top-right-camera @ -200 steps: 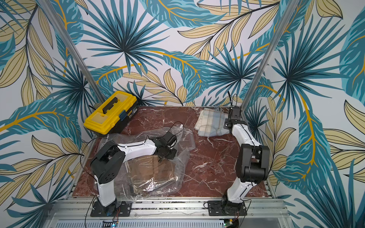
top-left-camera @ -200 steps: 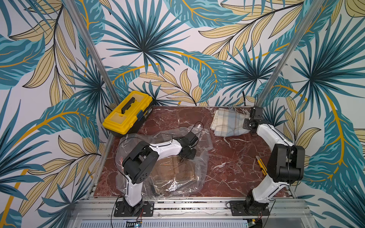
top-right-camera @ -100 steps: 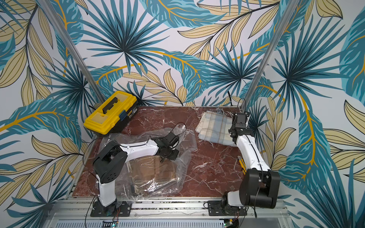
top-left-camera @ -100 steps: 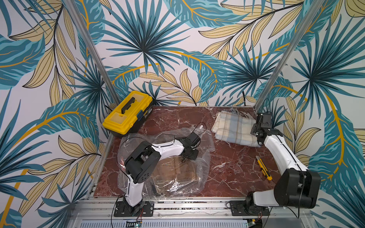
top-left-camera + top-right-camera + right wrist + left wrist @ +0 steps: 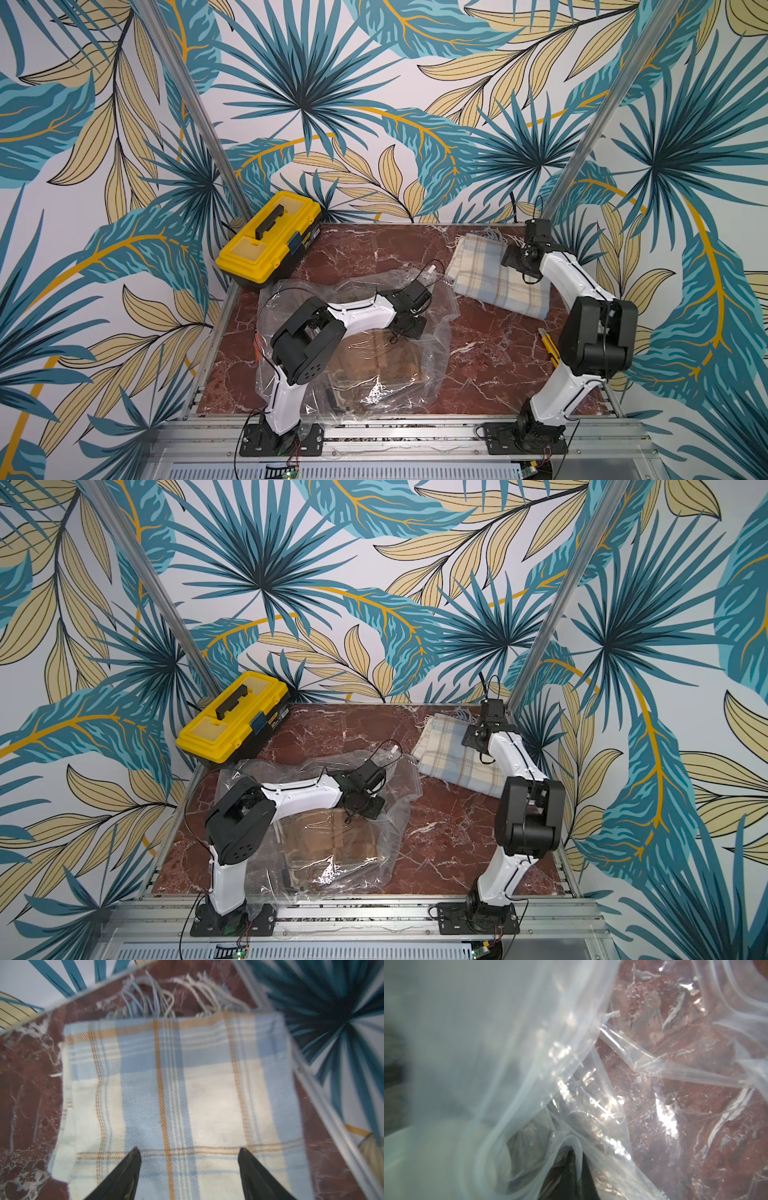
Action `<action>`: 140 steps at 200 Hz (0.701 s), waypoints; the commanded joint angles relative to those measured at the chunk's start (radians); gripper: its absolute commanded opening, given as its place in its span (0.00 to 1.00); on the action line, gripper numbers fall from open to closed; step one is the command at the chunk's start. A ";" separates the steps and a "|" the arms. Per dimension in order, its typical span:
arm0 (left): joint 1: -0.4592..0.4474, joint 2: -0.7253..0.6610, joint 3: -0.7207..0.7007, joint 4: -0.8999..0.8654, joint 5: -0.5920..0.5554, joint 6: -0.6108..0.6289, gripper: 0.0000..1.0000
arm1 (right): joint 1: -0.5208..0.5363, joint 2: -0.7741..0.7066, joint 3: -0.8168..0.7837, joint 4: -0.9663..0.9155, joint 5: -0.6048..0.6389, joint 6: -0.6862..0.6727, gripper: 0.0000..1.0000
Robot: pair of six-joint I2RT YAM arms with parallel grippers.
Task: Take the blanket out of the vacuum bag
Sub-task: Place the blanket at the center of the board.
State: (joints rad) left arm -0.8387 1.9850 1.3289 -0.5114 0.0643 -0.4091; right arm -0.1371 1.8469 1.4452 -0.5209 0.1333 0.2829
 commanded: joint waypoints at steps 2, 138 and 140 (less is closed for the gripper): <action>-0.006 -0.012 -0.027 -0.085 -0.045 -0.014 0.00 | 0.000 0.051 0.054 -0.093 -0.074 0.043 0.76; 0.086 -0.284 -0.073 -0.168 -0.202 -0.105 0.00 | -0.067 0.281 0.205 -0.134 -0.103 0.015 0.78; 0.086 -0.289 -0.073 -0.168 -0.200 -0.105 0.00 | -0.067 0.283 0.208 -0.133 -0.105 0.014 0.78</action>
State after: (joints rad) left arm -0.7582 1.7741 1.2480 -0.6491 -0.1131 -0.5076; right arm -0.1871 2.1075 1.6169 -0.6365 0.0425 0.3138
